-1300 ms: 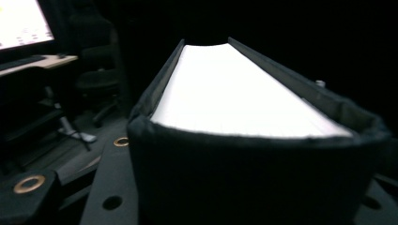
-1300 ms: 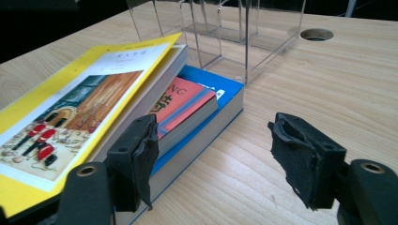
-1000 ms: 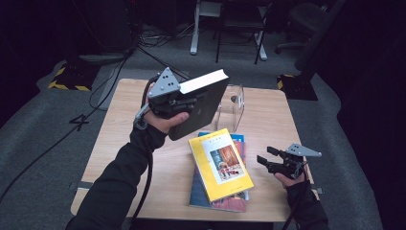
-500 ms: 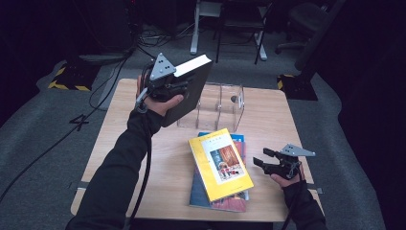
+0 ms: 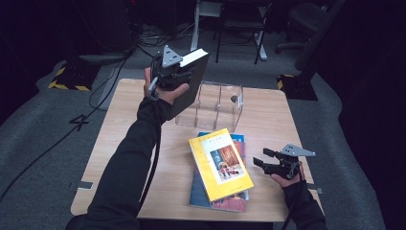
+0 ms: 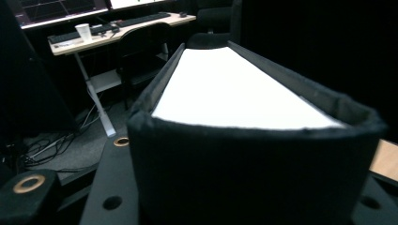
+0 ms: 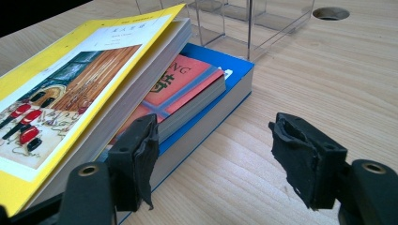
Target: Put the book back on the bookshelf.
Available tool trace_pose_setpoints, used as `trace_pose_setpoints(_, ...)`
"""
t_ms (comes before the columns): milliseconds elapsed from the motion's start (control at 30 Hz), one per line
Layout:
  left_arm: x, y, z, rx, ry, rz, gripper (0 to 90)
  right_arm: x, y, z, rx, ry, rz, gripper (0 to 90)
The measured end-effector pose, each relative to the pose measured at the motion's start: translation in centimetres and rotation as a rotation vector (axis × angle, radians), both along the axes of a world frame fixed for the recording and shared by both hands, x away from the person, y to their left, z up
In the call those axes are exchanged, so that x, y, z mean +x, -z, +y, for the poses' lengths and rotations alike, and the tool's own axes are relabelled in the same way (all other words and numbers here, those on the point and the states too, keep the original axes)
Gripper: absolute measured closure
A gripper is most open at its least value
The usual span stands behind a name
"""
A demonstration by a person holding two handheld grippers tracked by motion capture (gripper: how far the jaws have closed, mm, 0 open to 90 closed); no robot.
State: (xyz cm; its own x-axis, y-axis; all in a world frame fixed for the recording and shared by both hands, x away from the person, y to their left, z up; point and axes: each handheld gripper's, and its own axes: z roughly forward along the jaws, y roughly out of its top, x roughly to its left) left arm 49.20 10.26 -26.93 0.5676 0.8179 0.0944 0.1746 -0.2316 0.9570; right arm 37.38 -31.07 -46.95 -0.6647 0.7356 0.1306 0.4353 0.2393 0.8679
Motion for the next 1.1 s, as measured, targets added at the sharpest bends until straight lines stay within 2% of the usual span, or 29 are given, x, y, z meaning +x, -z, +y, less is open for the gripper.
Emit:
trace_pose_setpoints(167, 1.2, 1.0, -1.1, -0.009, -0.058, 0.017, 52.5, -0.1, 0.0, 0.1, -0.007, -0.006, 0.001, 32.9)
trace_pose_setpoints(333, 2.3, 1.8, -2.4, -0.016, -0.144, 0.008, 52.5, 0.0, 0.1, 0.0, 0.003, -0.009, 0.004, 33.2)
trace_pose_setpoints(433, 3.1, 1.8, -2.7, -0.035, -0.167, 0.013, 52.5, 0.0, 0.1, 0.0, 0.006, -0.01, 0.004, 33.3)
trace_pose_setpoints(600, 4.2, 2.0, -3.1, -0.039, -0.188, 0.013, 52.5, 0.0, 0.1, 0.1, 0.008, -0.014, 0.005, 33.4)
trace_pose_setpoints(700, 5.2, 2.4, -3.5, -0.053, -0.221, 0.013, 52.6, -0.1, 0.1, 0.2, 0.008, -0.017, 0.009, 33.4)
trace_pose_setpoints(1000, 6.9, 3.5, -4.4, -0.034, -0.298, 0.012, 52.4, -0.1, 0.3, 0.5, 0.003, -0.033, 0.016, 34.1)
trace_pose_setpoints(1100, 7.4, 4.1, -4.5, -0.031, -0.325, -0.004, 52.6, -0.1, 0.4, 0.7, -0.002, -0.038, 0.021, 34.2)
